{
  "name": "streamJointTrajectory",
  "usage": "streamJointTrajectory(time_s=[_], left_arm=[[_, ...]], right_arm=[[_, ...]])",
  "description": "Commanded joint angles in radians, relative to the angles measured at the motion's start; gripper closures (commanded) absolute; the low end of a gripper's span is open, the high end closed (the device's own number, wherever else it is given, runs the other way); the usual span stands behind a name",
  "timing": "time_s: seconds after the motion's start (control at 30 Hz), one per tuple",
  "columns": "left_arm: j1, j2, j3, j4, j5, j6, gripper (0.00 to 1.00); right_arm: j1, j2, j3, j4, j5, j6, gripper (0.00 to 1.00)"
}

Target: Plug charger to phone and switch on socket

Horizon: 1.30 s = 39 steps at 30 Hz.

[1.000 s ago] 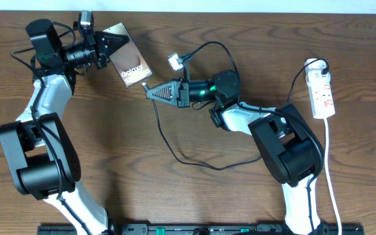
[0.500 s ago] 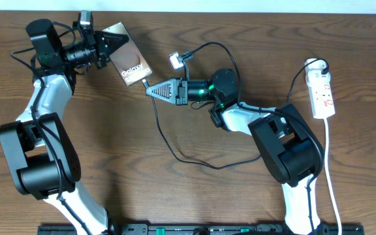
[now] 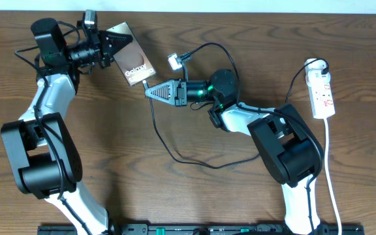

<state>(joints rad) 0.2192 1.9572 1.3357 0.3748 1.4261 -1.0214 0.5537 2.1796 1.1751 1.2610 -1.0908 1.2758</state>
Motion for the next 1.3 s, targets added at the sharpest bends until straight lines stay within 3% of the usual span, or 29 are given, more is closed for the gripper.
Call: streamJointTrajectory(time_s=[0.0,0.13,0.57,1.27], left_arm=[[-0.008,0.001,0.010,0.025,0.069,0.024,0.93],[-0.008,0.001,0.010,0.061,0.145,0.045,0.93],[-0.021,0.001,0.010,0.061,0.145,0.053,0.93],[-0.050,0.001,0.010,0.057,0.146,0.078,0.93]], right_arm=[[0.004,0.000,0.007,0.003,0.019,0.011,0.99],[0.003,0.000,0.007,0.003,0.019,0.011,0.99],[0.002,0.000,0.008,0.005,0.094,0.010,0.99],[-0.031,0.000,0.008,0.003,0.042,0.009,0.99]])
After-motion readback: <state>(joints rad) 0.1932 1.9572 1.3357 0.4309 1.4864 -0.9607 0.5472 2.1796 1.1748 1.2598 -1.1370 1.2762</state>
